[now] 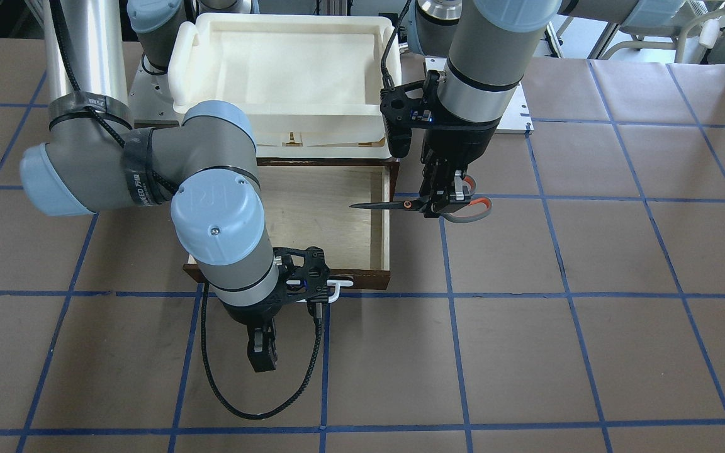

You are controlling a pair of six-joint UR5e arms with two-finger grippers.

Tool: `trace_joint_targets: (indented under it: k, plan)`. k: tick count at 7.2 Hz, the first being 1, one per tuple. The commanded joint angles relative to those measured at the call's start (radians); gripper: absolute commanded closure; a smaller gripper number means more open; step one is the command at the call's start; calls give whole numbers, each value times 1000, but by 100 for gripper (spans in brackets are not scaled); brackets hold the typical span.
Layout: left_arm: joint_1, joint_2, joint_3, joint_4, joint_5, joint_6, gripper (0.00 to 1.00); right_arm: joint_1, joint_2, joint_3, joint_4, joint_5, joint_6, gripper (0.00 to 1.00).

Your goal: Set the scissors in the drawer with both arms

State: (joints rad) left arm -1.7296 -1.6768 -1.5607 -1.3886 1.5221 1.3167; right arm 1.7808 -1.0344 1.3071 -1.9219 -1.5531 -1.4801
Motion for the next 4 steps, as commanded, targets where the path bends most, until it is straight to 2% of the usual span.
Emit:
trace_joint_targets:
  k: [1,4]
  plan:
    - [-2,-17,2,-1,-2,-23,100,-55,-73,-3,17,-21,7,0]
    - [-80,-64,25,0,-8,-82,100,-139,-246,8,209,-28,47,0]
